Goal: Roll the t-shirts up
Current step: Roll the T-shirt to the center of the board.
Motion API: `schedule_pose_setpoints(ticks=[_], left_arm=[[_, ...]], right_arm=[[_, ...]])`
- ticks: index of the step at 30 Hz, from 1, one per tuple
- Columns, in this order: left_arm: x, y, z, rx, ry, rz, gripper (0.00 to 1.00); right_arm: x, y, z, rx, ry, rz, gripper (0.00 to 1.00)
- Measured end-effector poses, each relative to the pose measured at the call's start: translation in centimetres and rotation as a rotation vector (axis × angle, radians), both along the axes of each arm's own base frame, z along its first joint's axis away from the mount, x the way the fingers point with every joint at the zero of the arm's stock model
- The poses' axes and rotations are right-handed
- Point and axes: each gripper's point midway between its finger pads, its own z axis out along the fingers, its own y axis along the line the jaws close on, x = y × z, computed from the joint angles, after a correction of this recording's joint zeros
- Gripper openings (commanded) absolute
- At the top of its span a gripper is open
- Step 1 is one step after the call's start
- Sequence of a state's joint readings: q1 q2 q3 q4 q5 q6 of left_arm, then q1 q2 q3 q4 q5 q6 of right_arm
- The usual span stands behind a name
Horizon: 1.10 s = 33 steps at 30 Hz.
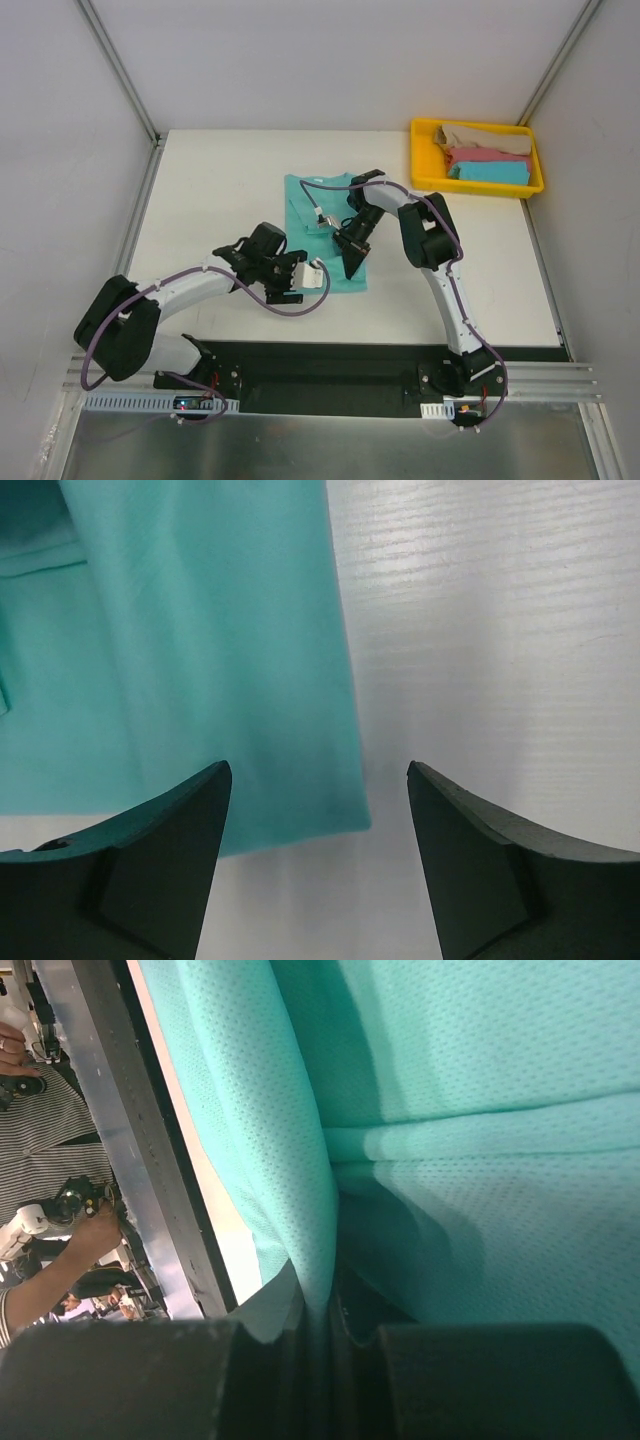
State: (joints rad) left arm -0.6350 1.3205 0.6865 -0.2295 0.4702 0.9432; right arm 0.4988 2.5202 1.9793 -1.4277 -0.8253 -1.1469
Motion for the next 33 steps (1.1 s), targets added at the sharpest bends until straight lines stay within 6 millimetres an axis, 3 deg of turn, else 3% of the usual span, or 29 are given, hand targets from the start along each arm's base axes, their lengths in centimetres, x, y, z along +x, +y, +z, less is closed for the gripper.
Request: schedule_pose_setpoints(ticks=[8,11,17,21,25,28,30,32,33], left_arm=[[0.0,-0.9,-2.6,0.068,-0.016,-0.068,0.68],[0.3,-1.2,-2.8,0.075,-0.041,-0.085,0.6],[1.2,-2.0,-3.0,0.087,-0.09,-0.108,0.42],[1.4,-1.9,-3.2,0.101,-0.106,-0.126,0.32],[1.3,-1.8,-3.2,0.11,-0.097,-0.129,0.22],[1.2,-2.0,-3.1,0.109,-0.065,-0.127,0.22],[1.1,-2.0,-2.9,0.101,-0.028,-0.122,0.21],[1.0,-1.9,-2.6,0.098,0.035,-0.107,0.2],[1.0,-2.0,-2.4,0.092,0.072,-0.102,0.2]], right_arm=[[0.1,-0.1,0.0,-0.001,0.004,-0.01,0.09],[0.2,-0.1,0.0,0.0,0.016,-0.02,0.1],[0.3,-0.1,0.1,-0.005,0.051,-0.049,0.27],[0.2,0.0,0.6,-0.001,0.077,-0.07,0.51],[1.8,-0.5,1.8,0.03,0.057,-0.119,0.55],[5.5,-2.5,3.0,0.078,-0.099,-0.171,0.59],[8.2,-5.0,5.2,0.104,-0.242,-0.234,0.6],[8.9,-8.4,8.2,0.103,-0.404,-0.302,0.6],[9.1,-10.2,10.1,0.1,-0.541,-0.338,0.65]])
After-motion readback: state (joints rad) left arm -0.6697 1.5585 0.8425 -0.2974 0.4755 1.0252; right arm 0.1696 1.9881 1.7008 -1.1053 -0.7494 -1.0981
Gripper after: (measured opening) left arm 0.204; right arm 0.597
